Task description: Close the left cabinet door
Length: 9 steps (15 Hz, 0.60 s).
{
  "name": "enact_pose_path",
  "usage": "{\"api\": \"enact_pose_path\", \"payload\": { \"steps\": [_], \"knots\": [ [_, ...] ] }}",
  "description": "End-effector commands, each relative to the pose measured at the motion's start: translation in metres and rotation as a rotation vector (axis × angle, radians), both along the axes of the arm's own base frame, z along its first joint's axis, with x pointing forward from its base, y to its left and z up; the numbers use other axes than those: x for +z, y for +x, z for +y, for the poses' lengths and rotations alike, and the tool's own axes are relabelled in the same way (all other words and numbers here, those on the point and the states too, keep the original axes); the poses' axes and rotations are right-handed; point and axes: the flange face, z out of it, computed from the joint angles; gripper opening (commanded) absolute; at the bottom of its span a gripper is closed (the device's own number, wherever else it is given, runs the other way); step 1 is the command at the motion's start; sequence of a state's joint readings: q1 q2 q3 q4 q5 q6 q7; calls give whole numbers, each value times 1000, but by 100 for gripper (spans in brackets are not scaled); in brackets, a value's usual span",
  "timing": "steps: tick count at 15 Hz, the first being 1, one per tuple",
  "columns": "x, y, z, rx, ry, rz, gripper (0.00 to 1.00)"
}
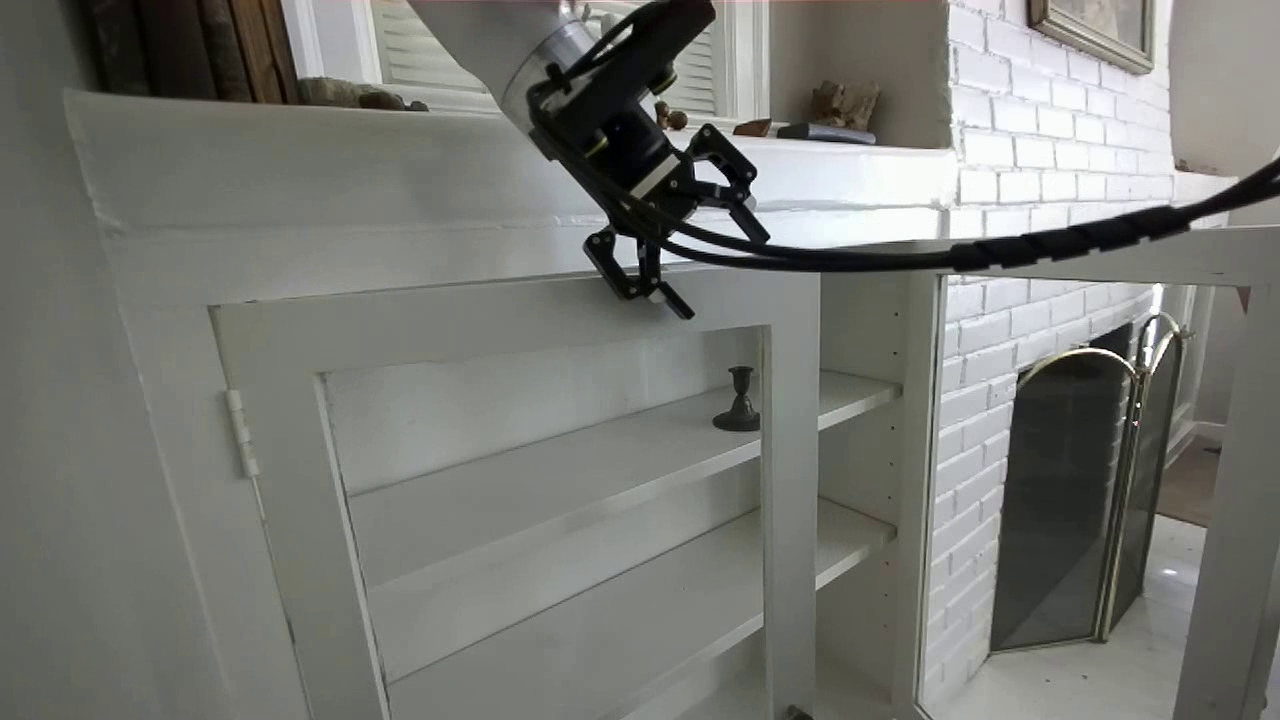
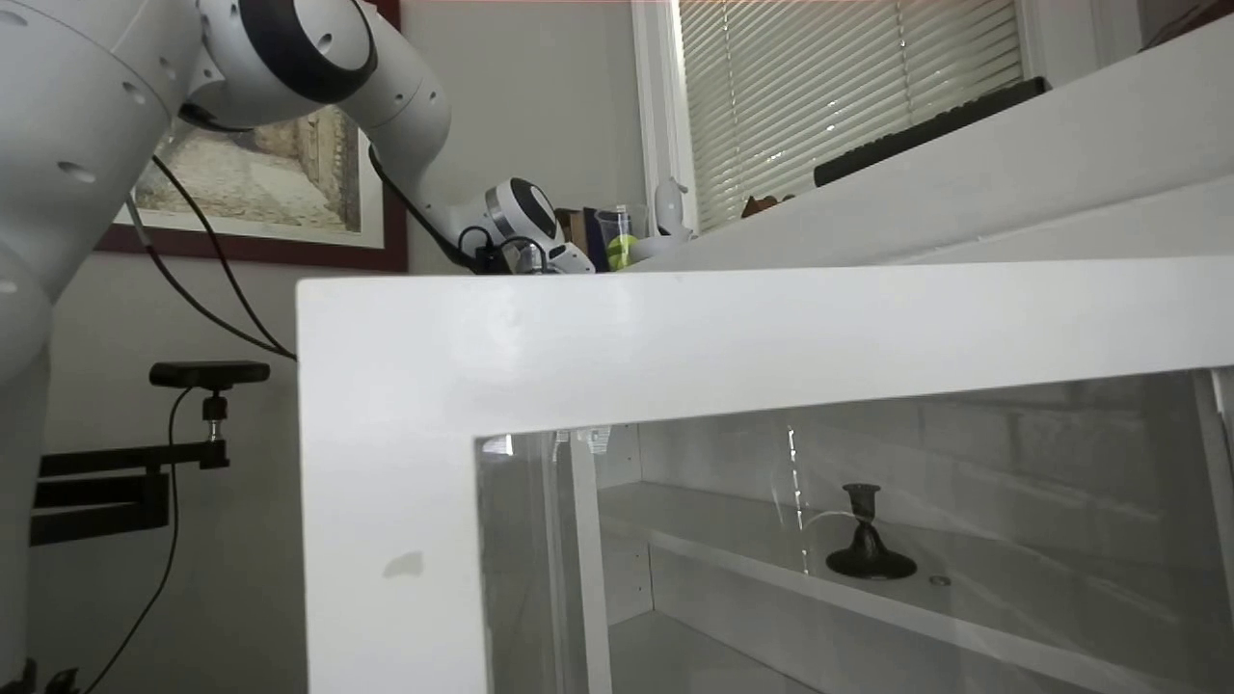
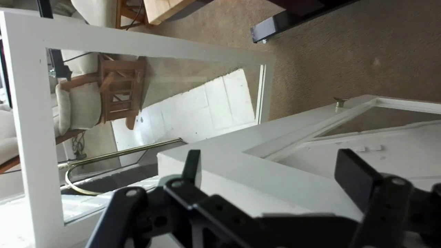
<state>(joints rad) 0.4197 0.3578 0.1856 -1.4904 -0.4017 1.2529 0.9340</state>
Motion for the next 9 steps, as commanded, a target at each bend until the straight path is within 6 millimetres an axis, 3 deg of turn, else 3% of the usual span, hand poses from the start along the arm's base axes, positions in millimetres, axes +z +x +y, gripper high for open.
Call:
{"api": "enact_pose_path", "payload": {
  "steps": [1,9],
  "knots": [
    [2,9,-28,70,-35,4,100],
    [-8,22,-47,173,-35,44,100]
  ]
}}
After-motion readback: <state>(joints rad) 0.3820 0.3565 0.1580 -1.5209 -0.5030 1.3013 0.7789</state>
